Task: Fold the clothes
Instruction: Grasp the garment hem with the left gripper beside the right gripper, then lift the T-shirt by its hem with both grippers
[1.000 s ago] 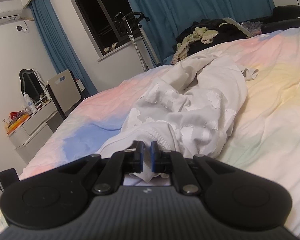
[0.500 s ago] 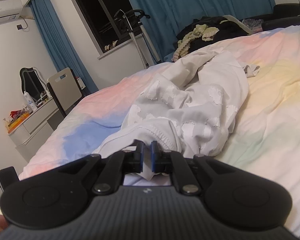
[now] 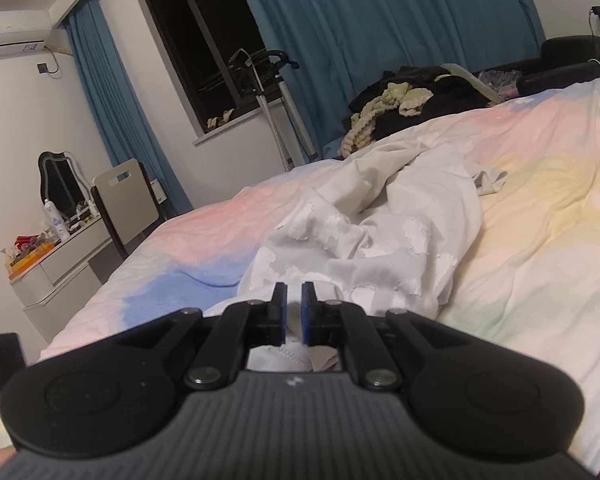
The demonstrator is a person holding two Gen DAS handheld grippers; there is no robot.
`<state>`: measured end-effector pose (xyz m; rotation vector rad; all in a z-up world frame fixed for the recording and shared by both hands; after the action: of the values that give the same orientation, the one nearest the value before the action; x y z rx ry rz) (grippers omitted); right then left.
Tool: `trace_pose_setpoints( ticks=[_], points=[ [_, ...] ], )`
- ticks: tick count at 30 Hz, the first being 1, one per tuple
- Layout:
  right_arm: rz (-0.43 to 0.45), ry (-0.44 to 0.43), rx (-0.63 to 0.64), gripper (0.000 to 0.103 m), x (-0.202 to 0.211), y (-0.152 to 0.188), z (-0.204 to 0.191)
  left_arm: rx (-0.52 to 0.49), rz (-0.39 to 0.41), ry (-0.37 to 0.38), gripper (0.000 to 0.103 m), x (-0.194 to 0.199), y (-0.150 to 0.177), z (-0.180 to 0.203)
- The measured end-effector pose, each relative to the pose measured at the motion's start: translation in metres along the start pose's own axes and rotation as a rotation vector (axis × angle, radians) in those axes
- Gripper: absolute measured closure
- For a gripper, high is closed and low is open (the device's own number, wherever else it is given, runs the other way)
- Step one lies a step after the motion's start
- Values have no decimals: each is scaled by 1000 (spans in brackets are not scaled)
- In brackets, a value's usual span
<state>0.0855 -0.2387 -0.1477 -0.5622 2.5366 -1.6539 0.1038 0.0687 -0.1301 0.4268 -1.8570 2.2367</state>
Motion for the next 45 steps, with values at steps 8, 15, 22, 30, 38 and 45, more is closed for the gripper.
trace_pose_setpoints(
  ticks=[8,15,22,30,38,45],
  points=[
    [-47,32,-17,85,13,3,9,-150,88,106,0,58,-37,32],
    [-133,38,30,69,2,22,4,-432,-74,267,0,40,-11,70],
    [-176,84,-16,86,-24,37,18,-385,-12,271,34,17,-16,68],
    [-22,140,-9,99,-8,14,23,-261,56,297,47,20,-26,66],
    [-138,160,3,91,-22,32,28,-274,-45,312,62,10,-3,77],
    [-90,179,54,84,-25,32,23,-51,100,312,79,37,-39,52]
  ],
)
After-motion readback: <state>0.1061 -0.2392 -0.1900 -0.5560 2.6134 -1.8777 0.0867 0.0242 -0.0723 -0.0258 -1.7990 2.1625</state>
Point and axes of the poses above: each gripper's, at about its wrist camera, not at the fingertips, and x roughly against the way its jaws point, z to its right, y to its underside, the point moved 6 cm from there along -x, roughly the way its jaws point, and after that the axes turned 11 degrees about z, right-handed, at the moved point
